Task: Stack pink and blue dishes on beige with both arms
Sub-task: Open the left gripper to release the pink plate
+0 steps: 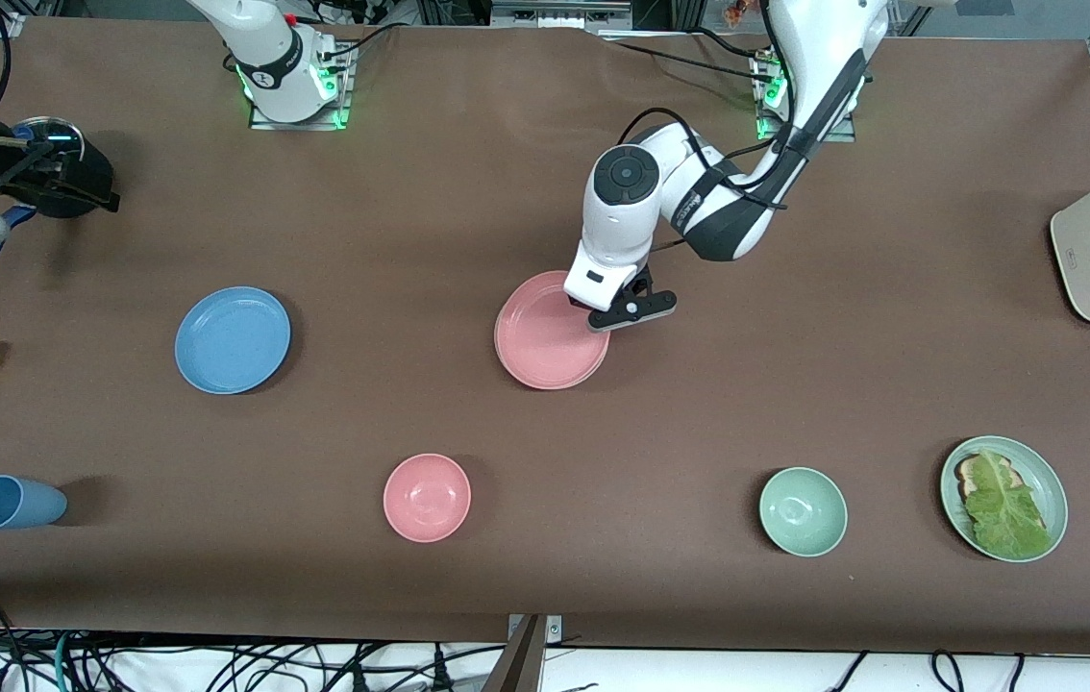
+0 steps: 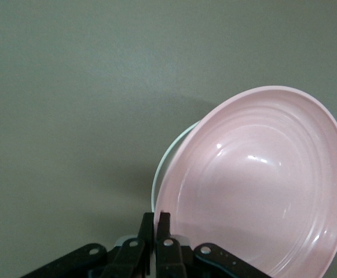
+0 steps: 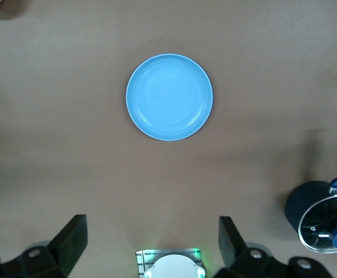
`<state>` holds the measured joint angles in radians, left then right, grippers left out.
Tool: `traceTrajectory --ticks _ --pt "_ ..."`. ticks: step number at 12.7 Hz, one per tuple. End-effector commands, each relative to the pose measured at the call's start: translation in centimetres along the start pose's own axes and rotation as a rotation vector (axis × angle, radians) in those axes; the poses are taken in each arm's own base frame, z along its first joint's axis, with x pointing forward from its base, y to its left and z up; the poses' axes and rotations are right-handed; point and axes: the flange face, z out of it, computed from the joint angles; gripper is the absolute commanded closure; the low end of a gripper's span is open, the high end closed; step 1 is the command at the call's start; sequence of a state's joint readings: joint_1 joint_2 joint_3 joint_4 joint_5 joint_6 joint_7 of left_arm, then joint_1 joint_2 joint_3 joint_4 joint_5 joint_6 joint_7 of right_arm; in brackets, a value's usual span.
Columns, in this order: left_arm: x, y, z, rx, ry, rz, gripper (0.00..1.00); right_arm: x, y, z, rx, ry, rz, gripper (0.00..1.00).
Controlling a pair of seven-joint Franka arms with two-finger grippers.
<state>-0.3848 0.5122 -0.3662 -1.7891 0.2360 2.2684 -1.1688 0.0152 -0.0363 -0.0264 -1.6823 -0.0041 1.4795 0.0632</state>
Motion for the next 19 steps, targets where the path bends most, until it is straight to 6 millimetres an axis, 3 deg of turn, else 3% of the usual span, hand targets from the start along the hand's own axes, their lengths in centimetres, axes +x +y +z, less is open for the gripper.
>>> traceTrajectory --ticks 1,6,7,8,9,10,11,13,15,17,19 --pt "-0.4 0.3 0.9 0.001 0.036 -0.011 1.00 0.0 -0.1 -0.5 0.005 -0.004 0.006 0.00" --pt "-1.0 0.4 2.0 0.014 0.068 -0.016 1.00 0.0 -0.2 -0.5 0.005 -0.003 0.005 0.00" --pt "-0.9 0.3 2.0 0.013 0.070 -0.017 0.92 0.1 -0.2 -0.5 0.005 -0.003 0.005 0.00" --pt "-0.7 0.2 2.1 0.015 0.069 -0.018 0.75 0.0 -0.2 -0.6 0.007 -0.001 0.006 0.00" --pt "-0.5 0.2 2.0 0.013 0.070 -0.014 0.48 0.0 -0.2 -0.4 0.006 -0.006 0.006 0.00" --pt "-0.4 0.2 2.0 0.012 0.071 -0.009 0.39 0.0 -0.2 -0.5 0.006 -0.003 0.006 0.00" --pt "-0.4 0.2 1.9 0.010 0.071 -0.009 0.36 0.0 -0.2 -0.6 0.007 0.000 0.006 0.00" --pt "0.0 0.1 1.8 0.007 0.074 -0.013 0.23 0.1 -0.2 -0.5 0.007 0.000 0.006 0.00" --pt "2.1 -1.0 0.9 0.006 0.084 0.020 0.18 0.0 -0.2 -0.4 0.006 -0.004 0.006 0.00" --pt "4.5 -2.7 -1.3 0.010 0.094 0.075 0.16 0.1 -0.2 -0.3 0.003 -0.009 0.005 0.00" --pt "7.0 -5.0 -3.9 0.029 0.108 0.155 0.10 0.2 -0.3 1.4 -0.001 -0.065 -0.001 0.00"
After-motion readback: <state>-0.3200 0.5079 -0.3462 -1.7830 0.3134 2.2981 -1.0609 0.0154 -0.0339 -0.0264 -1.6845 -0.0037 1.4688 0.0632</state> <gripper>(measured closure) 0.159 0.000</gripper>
